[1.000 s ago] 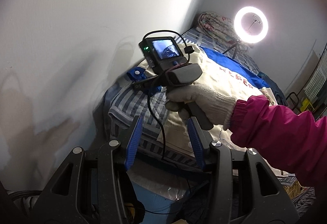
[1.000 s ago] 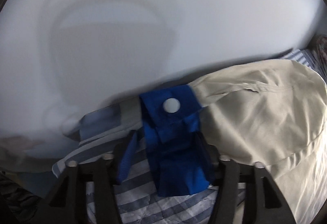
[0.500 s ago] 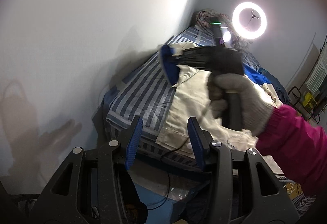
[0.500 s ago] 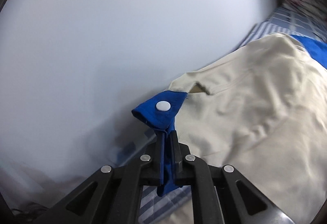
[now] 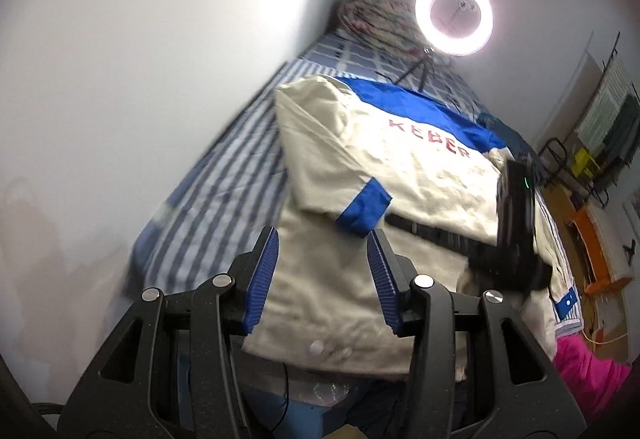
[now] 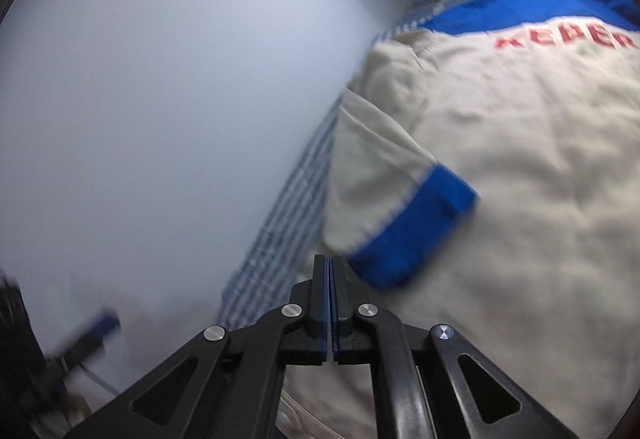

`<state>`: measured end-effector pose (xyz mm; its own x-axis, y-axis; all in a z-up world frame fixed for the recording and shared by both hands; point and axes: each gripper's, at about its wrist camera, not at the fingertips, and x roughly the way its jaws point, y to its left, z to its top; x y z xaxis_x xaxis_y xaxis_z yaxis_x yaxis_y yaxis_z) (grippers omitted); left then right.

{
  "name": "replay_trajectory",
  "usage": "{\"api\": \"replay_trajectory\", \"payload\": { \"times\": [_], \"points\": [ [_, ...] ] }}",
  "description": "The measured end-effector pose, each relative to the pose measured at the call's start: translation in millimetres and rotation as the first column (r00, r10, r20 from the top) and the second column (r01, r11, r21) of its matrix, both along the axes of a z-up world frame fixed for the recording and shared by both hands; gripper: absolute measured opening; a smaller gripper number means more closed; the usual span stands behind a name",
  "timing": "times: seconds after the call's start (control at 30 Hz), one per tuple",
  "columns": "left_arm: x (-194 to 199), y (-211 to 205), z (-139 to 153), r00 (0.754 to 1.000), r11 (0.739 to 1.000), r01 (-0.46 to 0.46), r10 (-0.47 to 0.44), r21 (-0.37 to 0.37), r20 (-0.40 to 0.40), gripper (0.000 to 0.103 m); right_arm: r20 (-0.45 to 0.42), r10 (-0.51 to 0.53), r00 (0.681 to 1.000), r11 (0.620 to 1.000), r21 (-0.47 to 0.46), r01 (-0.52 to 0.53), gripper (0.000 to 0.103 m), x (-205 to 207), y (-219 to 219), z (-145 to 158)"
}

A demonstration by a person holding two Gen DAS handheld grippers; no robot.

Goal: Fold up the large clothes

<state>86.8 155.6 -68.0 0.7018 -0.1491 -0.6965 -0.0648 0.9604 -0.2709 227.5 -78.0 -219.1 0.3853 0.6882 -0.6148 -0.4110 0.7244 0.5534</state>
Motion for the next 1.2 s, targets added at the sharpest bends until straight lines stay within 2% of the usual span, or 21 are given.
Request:
{"api": "replay_trajectory", "payload": {
  "times": [0.03,0.13,0.2,0.27,0.37,0.4,0.5,0.63,0.7,0.8,0.83,0.87,0.9,0.97,1.0,1.1,1.2],
  "points": [
    [15,-3,-1,1.000,1.000,0.011,-0.011,0.002,-0.022,0.047,-0.002,0.005,1.000,1.000,-0.006,-0.005,0.000,-2,-4,-3],
    [56,-22,-13,0.996,0.999,0.049,-0.049,-0.013,-0.078,0.051,0.025,-0.001,1.000,0.999,-0.032,0.002,0.010,-14,-36,-3],
    [82,-41,-23,0.992,0.998,0.066,-0.063,0.017,-0.107,0.064,0.081,-0.009,0.997,0.997,-0.077,0.015,0.050,-28,-54,5],
    [109,-61,-37,0.987,0.995,0.090,-0.084,0.043,-0.139,0.065,0.144,-0.027,0.989,0.991,-0.123,0.045,0.063,-42,-78,13],
    [144,-91,-62,0.975,0.992,0.107,-0.091,0.068,-0.202,0.070,0.199,-0.040,0.979,0.982,-0.171,0.075,0.066,-56,-109,27],
    [157,-106,-72,0.970,0.987,0.120,-0.094,0.105,-0.224,0.075,0.214,-0.053,0.975,0.978,-0.185,0.094,0.067,-59,-121,30],
    [185,-137,-101,0.961,0.970,0.121,-0.061,0.211,-0.268,0.075,0.229,-0.102,0.968,0.967,-0.205,0.150,0.068,-64,-152,34],
    [203,-159,-134,0.950,0.919,0.093,0.033,0.384,-0.309,0.076,0.216,-0.166,0.962,0.958,-0.195,0.209,0.068,-64,-185,31],
    [206,-157,-146,0.944,0.893,0.084,0.071,0.441,-0.321,0.076,0.200,-0.185,0.962,0.958,-0.179,0.222,0.068,-66,-197,33],
    [204,-144,-151,0.946,0.912,0.061,0.077,0.405,-0.316,0.077,0.192,-0.196,0.962,0.959,-0.167,0.229,0.068,-65,-205,33],
    [203,-141,-151,0.947,0.918,0.060,0.071,0.392,-0.313,0.075,0.193,-0.194,0.962,0.959,-0.167,0.227,0.068,-64,-205,32],
    [203,-140,-151,0.949,0.921,0.066,0.061,0.384,-0.309,0.064,0.193,-0.192,0.962,0.960,-0.169,0.226,0.068,-63,-204,32],
    [201,-138,-150,0.951,0.921,0.076,0.048,0.383,-0.304,0.047,0.193,-0.188,0.963,0.960,-0.169,0.222,0.068,-62,-203,32],
    [199,-131,-146,0.956,0.916,0.071,0.052,0.396,-0.290,0.026,0.192,-0.178,0.965,0.962,-0.172,0.212,0.068,-60,-199,30],
    [197,-123,-144,0.957,0.927,0.069,0.043,0.368,-0.286,0.019,0.192,-0.171,0.966,0.963,-0.175,0.205,0.067,-59,-196,29],
    [192,-96,-128,0.961,0.967,0.044,0.028,0.253,-0.274,0.014,0.199,-0.147,0.969,0.964,-0.190,0.185,0.067,-59,-186,27],
    [180,-73,-101,0.973,0.982,0.031,0.013,0.186,-0.232,0.012,0.199,-0.130,0.971,0.967,-0.193,0.169,0.067,-59,-178,25]
  ]
}}
